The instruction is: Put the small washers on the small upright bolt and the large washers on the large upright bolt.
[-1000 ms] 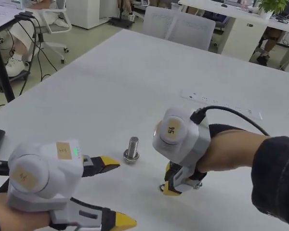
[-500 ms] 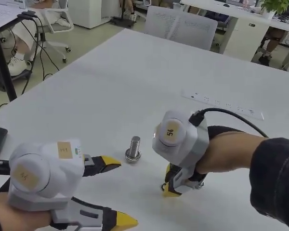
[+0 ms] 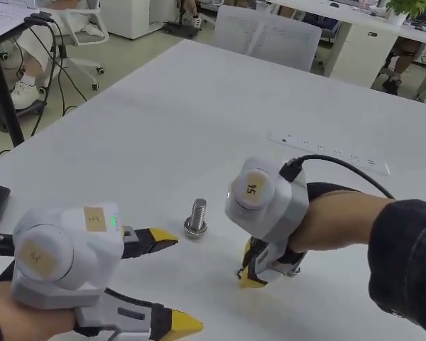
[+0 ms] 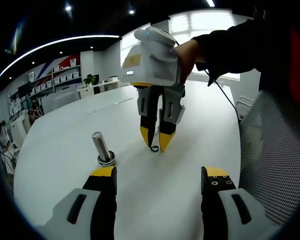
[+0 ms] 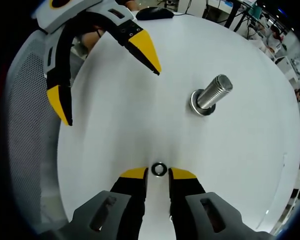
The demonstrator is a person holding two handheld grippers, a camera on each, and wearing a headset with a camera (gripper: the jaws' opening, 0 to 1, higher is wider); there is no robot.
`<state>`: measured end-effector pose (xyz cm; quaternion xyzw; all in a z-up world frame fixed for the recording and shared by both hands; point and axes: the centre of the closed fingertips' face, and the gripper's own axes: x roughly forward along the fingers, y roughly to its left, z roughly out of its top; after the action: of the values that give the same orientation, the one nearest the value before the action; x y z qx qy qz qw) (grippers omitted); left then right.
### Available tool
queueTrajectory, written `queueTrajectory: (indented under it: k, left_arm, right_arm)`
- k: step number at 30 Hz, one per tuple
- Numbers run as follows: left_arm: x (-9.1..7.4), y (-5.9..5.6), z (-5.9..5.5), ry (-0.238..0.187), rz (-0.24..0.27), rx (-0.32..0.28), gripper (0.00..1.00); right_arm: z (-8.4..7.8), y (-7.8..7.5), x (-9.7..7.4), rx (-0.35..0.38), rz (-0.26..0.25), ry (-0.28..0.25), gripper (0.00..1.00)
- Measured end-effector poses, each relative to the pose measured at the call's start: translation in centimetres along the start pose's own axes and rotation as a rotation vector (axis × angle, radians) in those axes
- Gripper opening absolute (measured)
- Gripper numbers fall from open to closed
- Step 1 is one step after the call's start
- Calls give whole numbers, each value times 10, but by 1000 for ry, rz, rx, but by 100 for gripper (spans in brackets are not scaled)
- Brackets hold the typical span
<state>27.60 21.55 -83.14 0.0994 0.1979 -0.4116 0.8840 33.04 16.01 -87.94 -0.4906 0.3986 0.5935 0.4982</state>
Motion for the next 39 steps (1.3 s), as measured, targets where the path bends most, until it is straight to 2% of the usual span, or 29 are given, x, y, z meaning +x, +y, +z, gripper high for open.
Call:
queueTrajectory:
  k: [20, 39]
  left_arm:
    - [1, 1, 0, 0, -3, -1, 67]
    - [0, -1, 0, 2, -7, 3, 67]
  right_arm:
    - [2, -3, 0, -9, -14, 6, 15]
    - [-3, 2, -4, -11, -16, 13, 14]
